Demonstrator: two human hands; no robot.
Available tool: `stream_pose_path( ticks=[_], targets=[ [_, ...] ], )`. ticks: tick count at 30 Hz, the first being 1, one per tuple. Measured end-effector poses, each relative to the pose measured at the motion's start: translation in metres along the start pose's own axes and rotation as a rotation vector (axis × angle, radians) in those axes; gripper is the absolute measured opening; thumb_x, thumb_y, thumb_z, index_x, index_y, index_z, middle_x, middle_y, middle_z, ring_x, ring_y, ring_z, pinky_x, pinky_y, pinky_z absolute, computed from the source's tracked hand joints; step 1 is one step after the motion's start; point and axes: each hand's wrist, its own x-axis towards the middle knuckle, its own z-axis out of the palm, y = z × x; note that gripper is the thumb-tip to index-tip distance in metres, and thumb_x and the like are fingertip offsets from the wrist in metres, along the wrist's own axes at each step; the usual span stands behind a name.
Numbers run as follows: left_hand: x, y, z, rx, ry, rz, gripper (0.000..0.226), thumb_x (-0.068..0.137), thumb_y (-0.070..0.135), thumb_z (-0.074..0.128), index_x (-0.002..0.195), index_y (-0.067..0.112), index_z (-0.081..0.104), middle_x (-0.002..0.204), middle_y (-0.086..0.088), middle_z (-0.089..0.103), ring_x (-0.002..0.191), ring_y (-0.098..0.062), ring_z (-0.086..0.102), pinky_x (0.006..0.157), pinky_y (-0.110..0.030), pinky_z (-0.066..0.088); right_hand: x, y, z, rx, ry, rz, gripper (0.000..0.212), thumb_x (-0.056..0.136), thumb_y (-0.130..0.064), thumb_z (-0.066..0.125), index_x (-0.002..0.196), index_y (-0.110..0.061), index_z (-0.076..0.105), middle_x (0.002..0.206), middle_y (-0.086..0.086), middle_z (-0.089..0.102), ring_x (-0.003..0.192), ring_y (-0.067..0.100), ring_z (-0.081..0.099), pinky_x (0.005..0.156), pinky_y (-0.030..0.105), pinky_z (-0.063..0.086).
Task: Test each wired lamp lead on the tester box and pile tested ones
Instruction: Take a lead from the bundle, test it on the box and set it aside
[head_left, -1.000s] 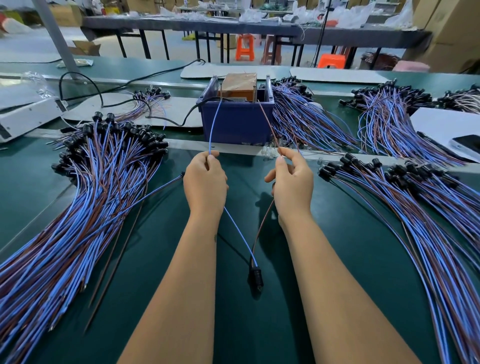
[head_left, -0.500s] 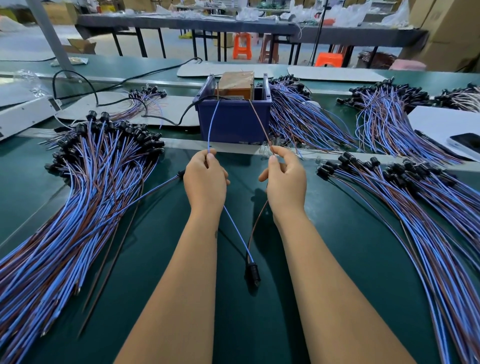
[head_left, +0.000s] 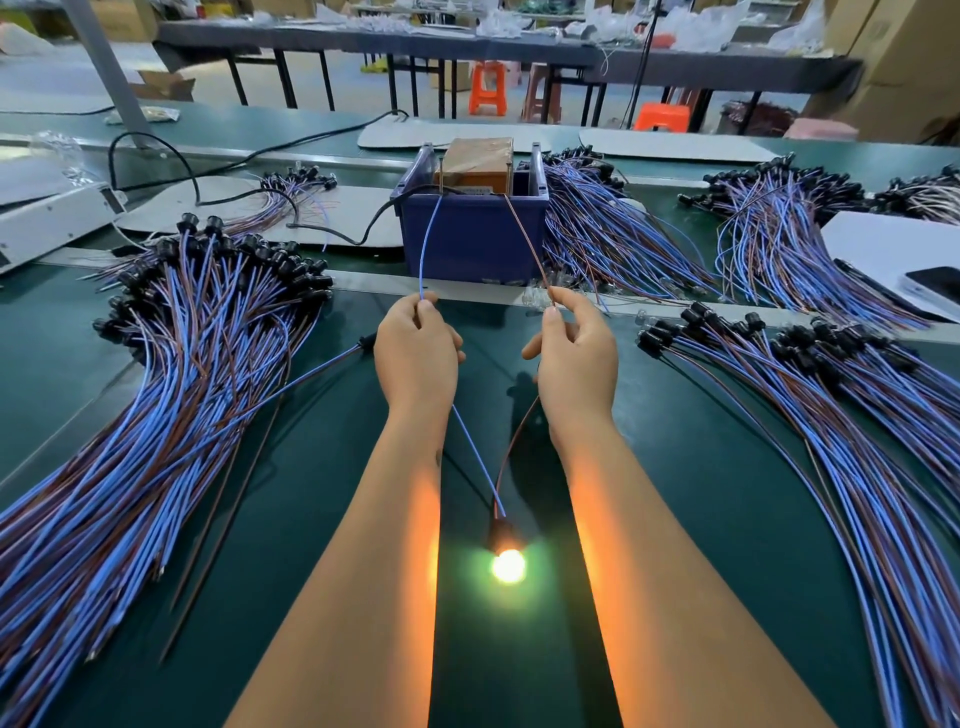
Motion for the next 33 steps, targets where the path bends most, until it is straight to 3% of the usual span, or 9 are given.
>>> stream_pose_path(
  ticks=[4,10,18,25,29,33],
  targets=[
    [-0.001,0.0,0.0,0.006,0.002,0.003,0.029,0.102,0.021,0.034,0.111,0.02,0.062,0.049,0.01,0.056,0.042,-0.001,0.052,0.046,-0.012,0.041,0.002,0.002,0.001,0.007,0.03,0.017,0.027,0.102,-0.031,0.042,0.124,-0.041,0.054,0.064,-0.006,0.062,0.055,0.004,0.053,0.058,0.03,0.052],
    [-0.001,-0.001,0.0,-0.001,-0.004,0.006,0.03,0.102,0.021,0.034,0.112,0.02,0.062,0.05,0.009,0.057,0.044,-0.002,0.053,0.055,-0.022,0.044,0.002,0.003,0.001,0.007,0.014,0.013,0.025,0.102,-0.031,0.042,0.119,-0.044,0.053,0.065,-0.005,0.062,0.058,0.006,0.054,0.058,0.031,0.051],
    [0.0,-0.001,0.001,0.023,-0.021,0.012,0.03,0.103,0.021,0.033,0.111,0.022,0.062,0.047,0.014,0.058,0.044,-0.001,0.053,0.055,-0.024,0.042,0.001,0.001,0.0,-0.025,-0.009,0.002,0.024,0.101,-0.032,0.042,0.11,-0.053,0.05,0.066,-0.007,0.063,0.056,0.002,0.054,0.063,0.04,0.056],
    [-0.003,0.001,-0.001,0.037,-0.026,0.016,0.029,0.102,0.022,0.035,0.109,0.023,0.062,0.051,0.01,0.06,0.045,0.001,0.054,0.057,-0.024,0.043,0.001,0.001,0.0,-0.024,-0.006,-0.01,0.026,0.102,-0.031,0.042,0.119,-0.046,0.053,0.069,-0.005,0.064,0.06,0.006,0.056,0.063,0.037,0.056],
    [-0.005,0.004,-0.002,0.031,-0.145,-0.007,0.026,0.101,0.021,0.04,0.094,0.028,0.064,0.055,0.011,0.065,0.05,0.001,0.057,0.06,-0.024,0.044,-0.001,0.0,-0.002,-0.019,-0.056,-0.065,0.026,0.102,-0.026,0.043,0.119,-0.04,0.056,0.066,-0.004,0.063,0.055,0.005,0.052,0.058,0.033,0.05],
    [-0.013,0.01,-0.001,-0.037,-0.293,0.011,0.025,0.097,0.023,0.052,0.086,0.029,0.074,0.062,0.017,0.065,0.061,0.006,0.056,0.059,-0.009,0.044,-0.008,-0.001,-0.004,0.047,-0.148,-0.12,0.01,0.1,-0.022,0.048,0.104,-0.03,0.053,0.068,0.0,0.066,0.058,0.012,0.053,0.068,0.041,0.05]
  ],
)
